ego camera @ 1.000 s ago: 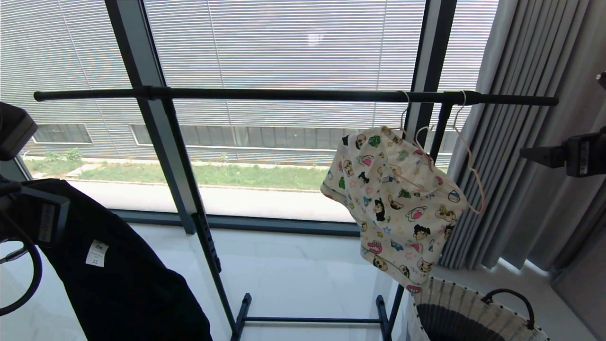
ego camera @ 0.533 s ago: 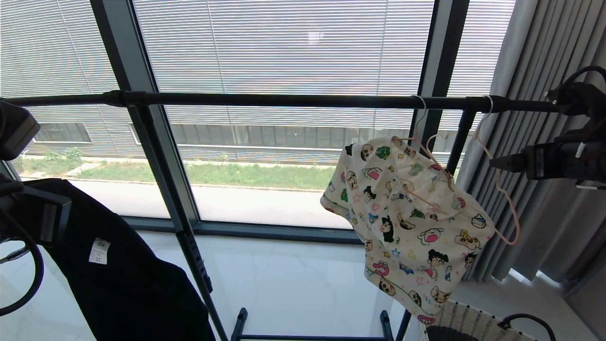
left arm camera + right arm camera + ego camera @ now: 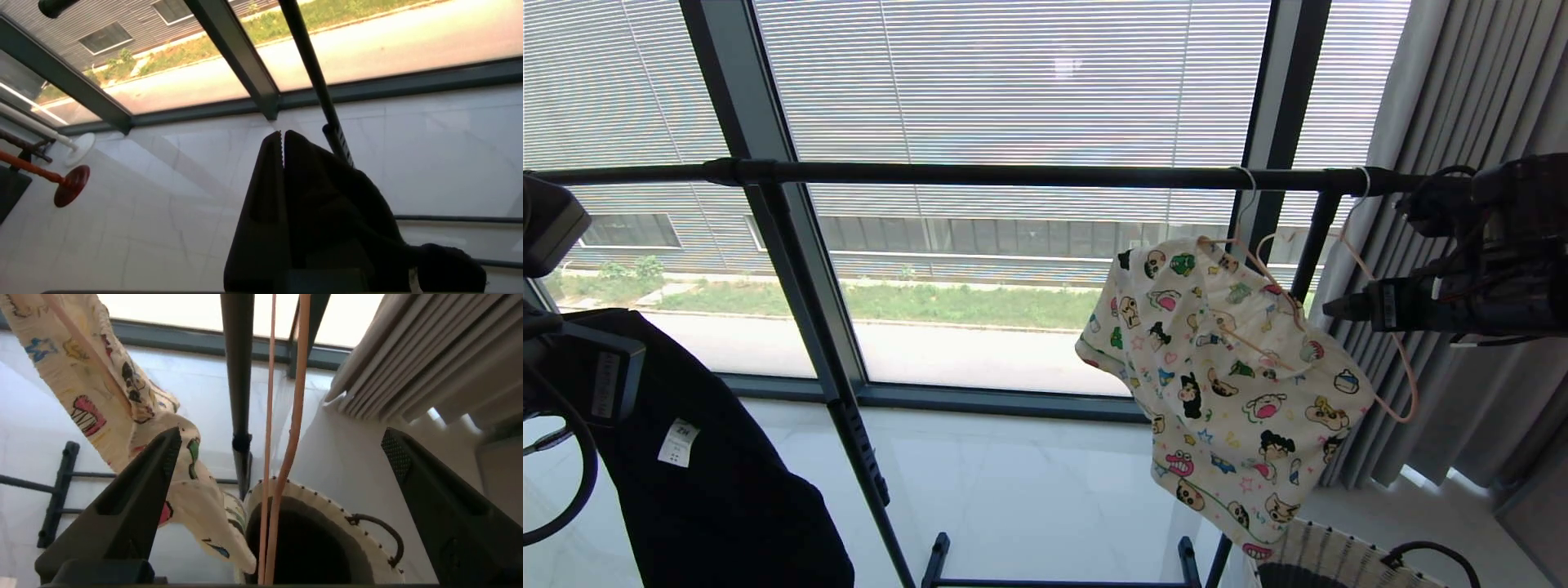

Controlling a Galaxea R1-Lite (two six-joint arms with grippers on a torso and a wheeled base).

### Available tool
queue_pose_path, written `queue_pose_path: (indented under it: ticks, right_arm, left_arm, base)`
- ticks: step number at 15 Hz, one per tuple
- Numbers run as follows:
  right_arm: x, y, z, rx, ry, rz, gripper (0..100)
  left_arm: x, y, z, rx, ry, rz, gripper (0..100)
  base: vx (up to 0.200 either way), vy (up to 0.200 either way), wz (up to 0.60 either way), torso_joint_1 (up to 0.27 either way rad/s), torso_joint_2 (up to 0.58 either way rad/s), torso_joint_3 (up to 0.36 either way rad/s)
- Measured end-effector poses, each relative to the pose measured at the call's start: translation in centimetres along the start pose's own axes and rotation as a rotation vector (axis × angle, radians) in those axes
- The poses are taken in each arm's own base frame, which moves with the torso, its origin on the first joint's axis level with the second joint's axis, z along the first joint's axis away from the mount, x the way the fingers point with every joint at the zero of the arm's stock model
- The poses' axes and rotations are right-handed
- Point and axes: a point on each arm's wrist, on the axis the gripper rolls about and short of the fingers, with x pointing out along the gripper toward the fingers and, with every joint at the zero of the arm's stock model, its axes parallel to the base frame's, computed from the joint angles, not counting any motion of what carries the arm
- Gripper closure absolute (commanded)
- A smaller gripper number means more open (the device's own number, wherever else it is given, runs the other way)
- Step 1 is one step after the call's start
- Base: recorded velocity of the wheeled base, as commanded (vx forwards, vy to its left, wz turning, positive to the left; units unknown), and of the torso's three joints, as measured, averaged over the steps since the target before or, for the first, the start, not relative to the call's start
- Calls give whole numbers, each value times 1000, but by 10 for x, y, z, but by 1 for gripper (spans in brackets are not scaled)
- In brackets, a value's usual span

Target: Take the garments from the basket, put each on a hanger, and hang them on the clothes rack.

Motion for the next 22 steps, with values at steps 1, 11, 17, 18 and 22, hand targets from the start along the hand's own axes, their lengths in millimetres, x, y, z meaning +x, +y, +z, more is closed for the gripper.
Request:
queue_pose_path:
  ticks: [1, 11, 17, 18, 22]
  right_arm:
    - [6, -1, 2, 3, -11, -3, 0]
    - [36, -8, 3, 16, 19, -29, 100]
    - [38, -8, 2, 50, 22, -29, 100]
    - [38, -8, 3, 58, 12, -29, 100]
    - [25, -8, 15, 93, -98, -20, 100]
  left_arm:
    - [0, 0, 0, 1, 1, -1, 100]
    - [4, -2, 0, 4, 11, -5, 100]
    - [3, -1, 0, 2, 11, -4, 100]
    - [3, -1, 0, 2, 12, -3, 100]
    - [3, -1, 0, -1, 10, -1, 100]
  base:
    - [0, 0, 0, 0, 0, 0]
    - [0, 0, 0, 0, 0, 0]
    - [0, 0, 0, 0, 0, 0]
    - [0, 0, 0, 0, 0, 0]
    - [0, 0, 0, 0, 0, 0]
